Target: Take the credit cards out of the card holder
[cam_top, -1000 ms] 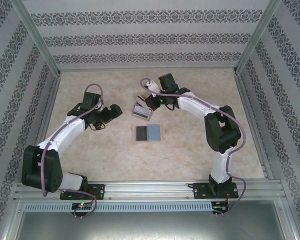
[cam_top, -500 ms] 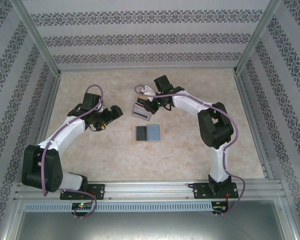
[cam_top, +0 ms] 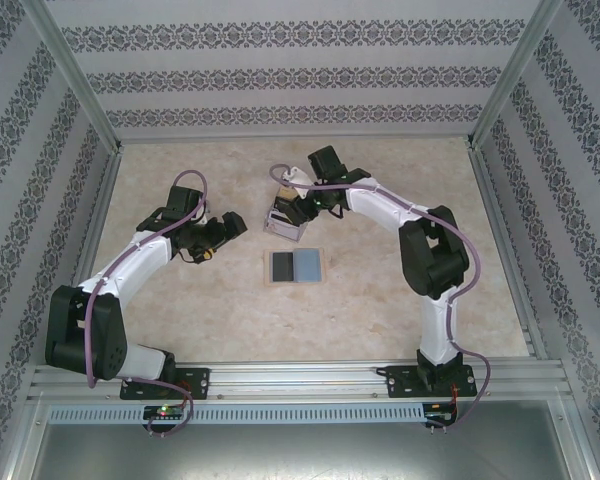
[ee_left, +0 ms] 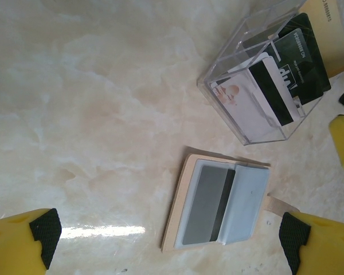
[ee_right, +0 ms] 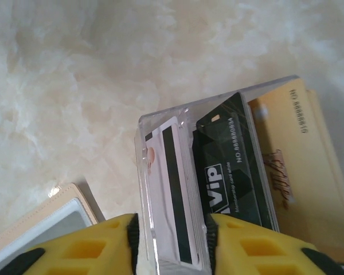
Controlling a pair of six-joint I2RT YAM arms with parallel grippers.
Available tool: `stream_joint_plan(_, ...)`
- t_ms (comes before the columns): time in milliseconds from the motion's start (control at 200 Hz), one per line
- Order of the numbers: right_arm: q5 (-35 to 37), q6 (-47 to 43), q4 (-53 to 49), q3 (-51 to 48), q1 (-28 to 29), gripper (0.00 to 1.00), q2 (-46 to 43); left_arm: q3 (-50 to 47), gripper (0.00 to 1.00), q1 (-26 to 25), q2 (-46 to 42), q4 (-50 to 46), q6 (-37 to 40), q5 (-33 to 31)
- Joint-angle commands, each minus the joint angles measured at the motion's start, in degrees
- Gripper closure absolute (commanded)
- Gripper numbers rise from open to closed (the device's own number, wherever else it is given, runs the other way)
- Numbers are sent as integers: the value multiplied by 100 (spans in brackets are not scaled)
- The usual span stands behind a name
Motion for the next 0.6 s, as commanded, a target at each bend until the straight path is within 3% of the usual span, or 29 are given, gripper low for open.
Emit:
stream_joint_plan(0, 342, 901, 124, -257, 69, 55, -793, -10, 0, 84, -24, 59, 12, 159)
stream_joint_plan(145, 907, 2219, 384, -1091, 212, 49, -1537, 4, 1, 81, -13, 19, 6, 175)
stream_joint_plan(355, 1745, 4192, 427, -2246, 626, 47, -2156, 31, 1, 77, 56, -8, -40, 141)
stream_joint_plan(595, 1075, 5419, 1072, -2888, 975, 50, -2051, 28, 0, 53, 129, 6, 102, 199)
